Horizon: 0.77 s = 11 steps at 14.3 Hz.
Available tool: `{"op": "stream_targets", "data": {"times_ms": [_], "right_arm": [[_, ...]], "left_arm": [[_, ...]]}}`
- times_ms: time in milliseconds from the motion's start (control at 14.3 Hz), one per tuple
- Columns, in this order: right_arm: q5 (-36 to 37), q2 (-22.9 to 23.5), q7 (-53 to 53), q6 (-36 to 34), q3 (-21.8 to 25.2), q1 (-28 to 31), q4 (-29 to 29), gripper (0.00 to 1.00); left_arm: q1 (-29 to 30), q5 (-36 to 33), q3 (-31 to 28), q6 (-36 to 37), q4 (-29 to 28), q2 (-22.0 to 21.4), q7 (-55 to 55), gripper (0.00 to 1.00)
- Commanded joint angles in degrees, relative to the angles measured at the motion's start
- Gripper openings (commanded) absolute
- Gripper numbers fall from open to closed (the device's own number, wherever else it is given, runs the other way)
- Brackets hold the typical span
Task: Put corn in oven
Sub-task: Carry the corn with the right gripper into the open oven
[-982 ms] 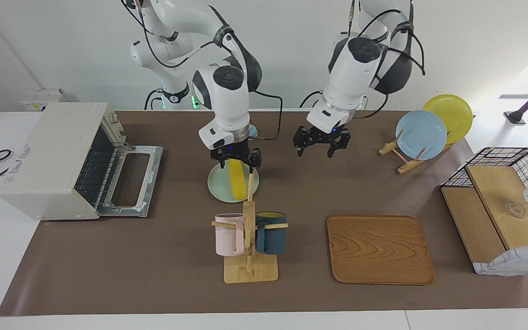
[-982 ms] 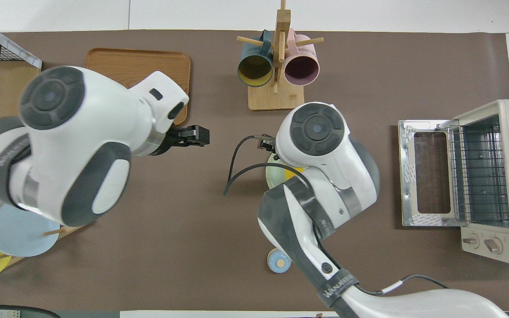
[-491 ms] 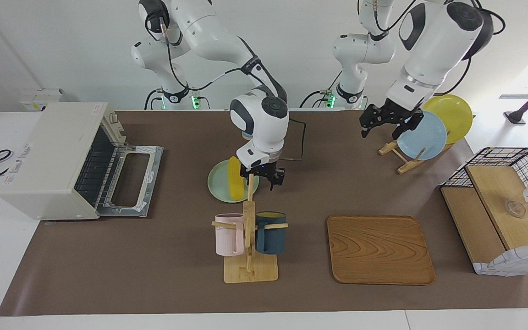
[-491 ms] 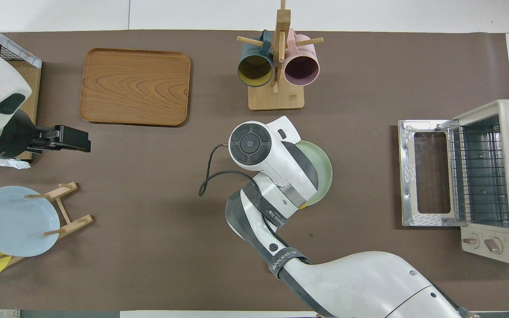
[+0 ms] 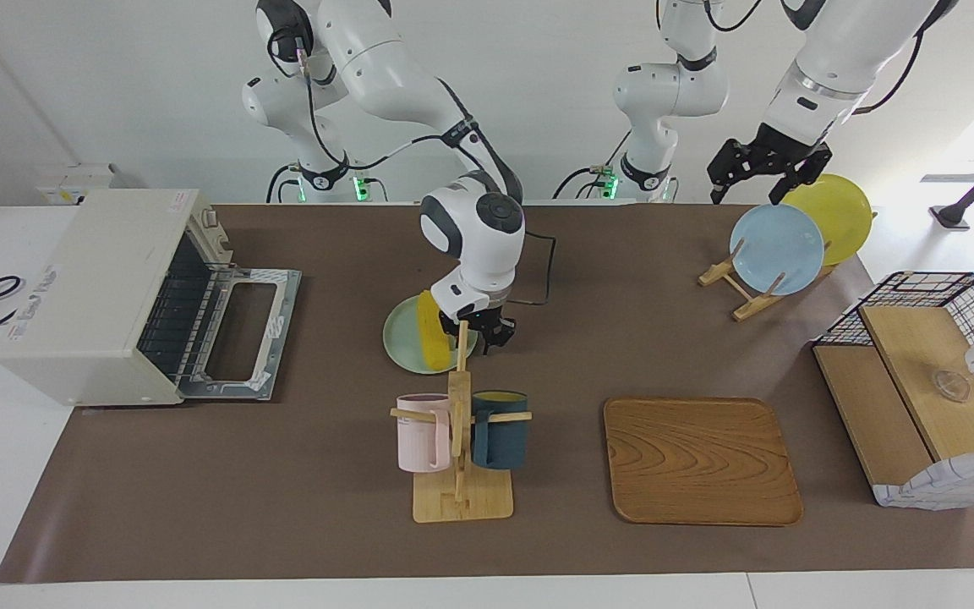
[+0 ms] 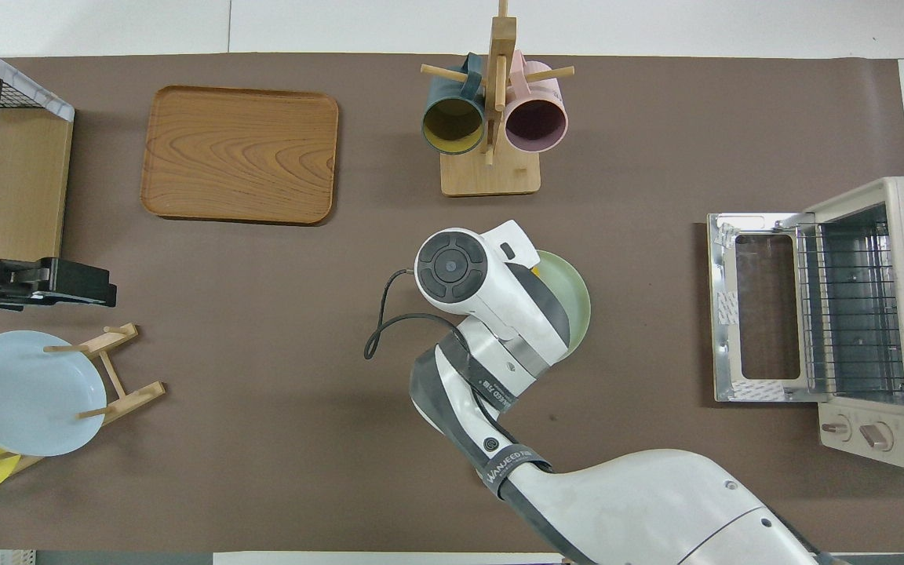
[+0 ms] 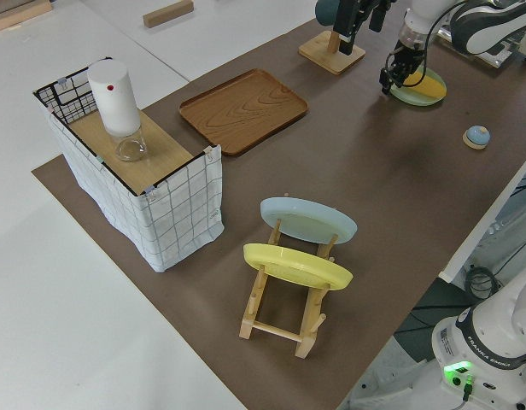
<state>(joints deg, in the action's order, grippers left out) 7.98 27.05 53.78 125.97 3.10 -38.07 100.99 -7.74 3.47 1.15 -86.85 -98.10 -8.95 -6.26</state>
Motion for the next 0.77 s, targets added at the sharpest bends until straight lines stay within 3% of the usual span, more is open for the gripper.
{"op": "stream_targets", "data": {"times_ms": [0,70,280,491,701], "right_arm": [[0.1,-2.17,0.28,1.12,-0.2,0.18,2.89,0.05],[0.1,-2.17,0.19,1.12,-0.11,0.27,2.81,0.0],[0.54,-2.0,-1.04,-2.02,-0.11,0.8,0.45,0.0],[3.6,-1.91,-5.34,-12.82,0.33,1.41,-6.31,0.0],[4.49,-5.41,-6.4,-16.35,0.5,6.93,-5.55,0.0]], "left_arm": [[0.54,-1.27,0.61,0.46,0.28,1.64,0.37,1.0],[0.54,-2.58,0.7,0.54,2.02,3.31,0.45,1.0],[1.5,-2.68,0.96,0.63,7.73,7.97,0.54,1.0],[1.59,-2.68,1.14,0.54,7.14,6.67,0.63,1.0],[1.33,-2.68,1.14,0.01,4.59,5.17,0.63,1.0]]}}
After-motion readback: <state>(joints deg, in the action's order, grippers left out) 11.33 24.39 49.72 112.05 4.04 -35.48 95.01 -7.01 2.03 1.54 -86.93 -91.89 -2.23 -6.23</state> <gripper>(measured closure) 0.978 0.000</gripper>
